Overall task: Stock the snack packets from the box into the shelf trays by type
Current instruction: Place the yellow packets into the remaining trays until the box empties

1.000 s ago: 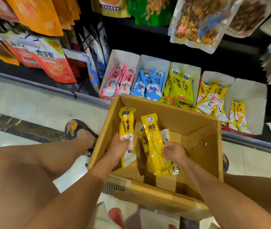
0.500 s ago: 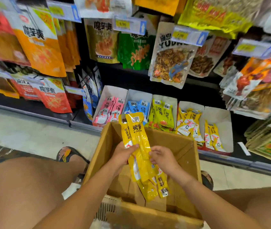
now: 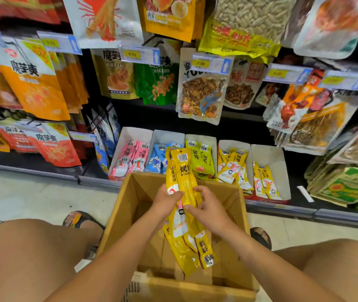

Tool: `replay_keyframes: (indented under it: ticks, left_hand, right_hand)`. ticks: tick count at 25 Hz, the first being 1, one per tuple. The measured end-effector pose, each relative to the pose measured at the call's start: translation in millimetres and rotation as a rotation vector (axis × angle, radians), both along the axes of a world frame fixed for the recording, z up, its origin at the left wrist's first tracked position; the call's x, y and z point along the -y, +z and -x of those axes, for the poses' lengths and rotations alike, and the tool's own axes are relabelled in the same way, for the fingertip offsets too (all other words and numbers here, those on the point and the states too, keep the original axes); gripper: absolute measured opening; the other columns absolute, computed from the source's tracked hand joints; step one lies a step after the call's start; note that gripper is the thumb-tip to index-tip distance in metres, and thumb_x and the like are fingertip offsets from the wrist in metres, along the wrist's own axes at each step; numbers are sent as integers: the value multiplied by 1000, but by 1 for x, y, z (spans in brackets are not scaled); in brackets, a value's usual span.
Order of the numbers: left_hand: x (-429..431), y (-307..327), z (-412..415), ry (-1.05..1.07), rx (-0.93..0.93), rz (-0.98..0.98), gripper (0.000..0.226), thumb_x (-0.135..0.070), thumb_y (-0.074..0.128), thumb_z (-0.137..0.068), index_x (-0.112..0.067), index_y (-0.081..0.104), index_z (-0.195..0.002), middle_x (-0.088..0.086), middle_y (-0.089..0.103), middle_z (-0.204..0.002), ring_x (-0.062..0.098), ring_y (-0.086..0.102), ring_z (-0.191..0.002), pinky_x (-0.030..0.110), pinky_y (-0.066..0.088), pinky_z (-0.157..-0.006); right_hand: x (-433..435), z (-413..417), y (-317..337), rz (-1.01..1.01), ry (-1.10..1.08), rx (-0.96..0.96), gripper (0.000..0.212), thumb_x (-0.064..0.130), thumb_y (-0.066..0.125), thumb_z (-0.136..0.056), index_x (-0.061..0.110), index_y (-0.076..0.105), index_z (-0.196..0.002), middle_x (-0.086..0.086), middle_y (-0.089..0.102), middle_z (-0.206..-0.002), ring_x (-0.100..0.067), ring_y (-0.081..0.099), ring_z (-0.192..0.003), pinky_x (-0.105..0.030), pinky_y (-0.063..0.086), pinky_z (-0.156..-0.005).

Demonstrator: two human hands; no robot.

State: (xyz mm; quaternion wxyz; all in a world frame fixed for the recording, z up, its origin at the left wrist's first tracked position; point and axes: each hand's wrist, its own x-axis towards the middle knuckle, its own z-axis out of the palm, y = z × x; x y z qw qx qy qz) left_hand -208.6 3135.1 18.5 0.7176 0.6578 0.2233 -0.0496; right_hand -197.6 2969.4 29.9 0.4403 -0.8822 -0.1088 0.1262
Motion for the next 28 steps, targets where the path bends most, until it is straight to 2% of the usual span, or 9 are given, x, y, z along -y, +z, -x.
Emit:
replay_keyframes:
  ticks: [4, 8, 12, 15, 18, 21, 23, 25, 28]
  left_hand:
    - [15, 10, -10, -61, 61, 6, 23, -32, 66, -97, -25, 69, -118, -3, 78, -109, 21, 73, -104, 51, 56, -97]
    - [19, 8, -13, -134, 90, -6, 55, -69, 63, -81, -38, 66, -126, -12, 73, -122, 16, 67, -118, 51, 50, -107]
    - [21, 11, -10, -161, 103, -25, 39, -55, 60, -94, -33, 67, -125, -10, 75, -118, 15, 69, -114, 49, 50, -107]
    - [17, 12, -8, -101, 79, -16, 37, -51, 58, -97, -27, 64, -124, -9, 77, -113, 14, 69, -111, 49, 50, -106]
    - [11, 12, -6, -86, 48, 8, 35, -49, 55, -101, -25, 60, -126, -8, 78, -109, 17, 69, -113, 50, 51, -105]
    - [7, 6, -6, -86, 36, 18, 64, -74, 64, -77, -37, 61, -129, -10, 72, -124, 16, 64, -121, 53, 46, -110]
    - [7, 5, -7, -90, 19, 23, 79, -79, 68, -72, -38, 56, -138, -11, 64, -137, 16, 58, -129, 52, 42, -113]
    - [13, 12, -7, -88, 44, 43, 65, -65, 74, -80, -33, 61, -135, -10, 69, -132, 16, 64, -124, 52, 46, -111]
    - [22, 16, -11, -97, 76, 105, 37, -35, 79, -88, -24, 71, -122, 0, 77, -115, 24, 73, -108, 55, 53, -103]
  right_hand:
    - [15, -3, 20, 21, -64, 9, 67, 58, 81, -71, 36, 46, -124, 17, 57, -106, 1, 58, -68, -15, 38, -58]
    - [26, 1, 32, -57, -66, -2, 50, 39, 81, -80, 33, 47, -116, 17, 64, -90, 9, 59, -67, -12, 42, -59]
    - [29, 3, 27, -133, -96, -63, 26, 34, 65, -90, 37, 54, -113, 12, 70, -94, -3, 67, -80, -29, 54, -76]
    - [31, 0, 28, -236, -148, -134, 21, 40, 56, -92, 40, 57, -114, 10, 70, -104, -9, 67, -95, -35, 53, -88]
    - [33, -6, 34, -309, -194, -206, 18, 26, 47, -97, 34, 60, -107, 7, 68, -104, -13, 63, -98, -38, 48, -93]
    - [34, -7, 42, -383, -261, -259, 17, 14, 44, -99, 15, 59, -90, 3, 63, -92, -12, 57, -86, -28, 42, -80]
    - [33, -9, 41, -385, -248, -272, 18, 13, 47, -100, 8, 62, -91, -3, 67, -94, -18, 61, -90, -29, 44, -84]
    - [32, -9, 37, -423, -188, -256, 20, 15, 52, -101, 9, 72, -102, -6, 75, -105, -24, 68, -105, -38, 49, -96]
    - [34, -9, 34, -448, -192, -184, 16, 11, 60, -98, 17, 74, -103, -1, 77, -104, -18, 71, -103, -37, 54, -95]
